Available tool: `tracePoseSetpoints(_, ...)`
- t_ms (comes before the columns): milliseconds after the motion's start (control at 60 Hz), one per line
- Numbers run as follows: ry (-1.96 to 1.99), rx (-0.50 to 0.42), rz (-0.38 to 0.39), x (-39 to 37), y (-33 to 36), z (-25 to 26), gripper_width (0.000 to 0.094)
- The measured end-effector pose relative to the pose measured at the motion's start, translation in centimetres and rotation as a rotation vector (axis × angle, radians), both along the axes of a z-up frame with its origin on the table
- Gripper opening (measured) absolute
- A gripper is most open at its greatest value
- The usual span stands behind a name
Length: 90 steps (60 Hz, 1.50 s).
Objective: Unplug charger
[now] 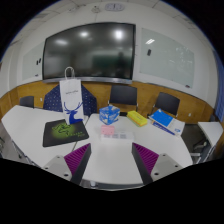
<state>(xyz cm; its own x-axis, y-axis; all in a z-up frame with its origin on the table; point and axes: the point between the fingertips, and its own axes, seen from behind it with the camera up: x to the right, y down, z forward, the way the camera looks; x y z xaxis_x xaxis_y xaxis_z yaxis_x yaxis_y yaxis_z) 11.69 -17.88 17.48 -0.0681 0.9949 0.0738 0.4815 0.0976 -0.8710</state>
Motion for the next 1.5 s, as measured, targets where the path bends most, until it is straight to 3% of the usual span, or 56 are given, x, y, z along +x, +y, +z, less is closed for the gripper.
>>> tracePoseSetpoints(250, 0.058, -0.013, 0.038, -8.8, -2.2, -5.5, 0.0855)
tracePoseSetpoints(433, 0.051, -0.093, -0.018, -16.4, -2.3, -10.8, 0.0854)
tracePoseSetpoints(750, 0.063, -0.057, -0.017, -24.8, -2.9, -15.7, 0.0864)
tracePoseSetpoints(783, 0.078, -0.053, -0.017, -25.3, -2.9, -15.6, 0.0859)
tracePoseSetpoints(833, 0.08, -0.052, -0.017, -25.6, -2.9, -15.7, 0.0585)
tracePoseSetpoints(867, 0.079, -0.043, -0.019, -25.7, -2.9, -15.6, 0.0585)
tracePoseSetpoints(917, 0.07, -0.012, -0.004, -25.8, -3.0, -15.7, 0.0511)
tracePoseSetpoints(1000, 0.069, -0.039, 0.002, -26.1, -3.3, -15.5, 0.0415)
tracePoseSetpoints(1083, 0.102, -0.069, -0.004, -26.3, -3.1, -14.0, 0.0389)
tracePoseSetpoints(1217, 0.221, -0.092, 0.03, -27.7, -3.4, -5.5, 0.0385)
tracePoseSetpoints(1333, 0.221, -0.095, 0.005, -27.5, 0.4, -0.6, 0.0398)
tracePoseSetpoints(1417, 0.194, -0.059, -0.052, -26.6, 6.0, 0.2, 0.0412)
tracePoseSetpoints(1500, 0.119, -0.007, -0.12, -26.1, 12.3, -2.6, 0.041)
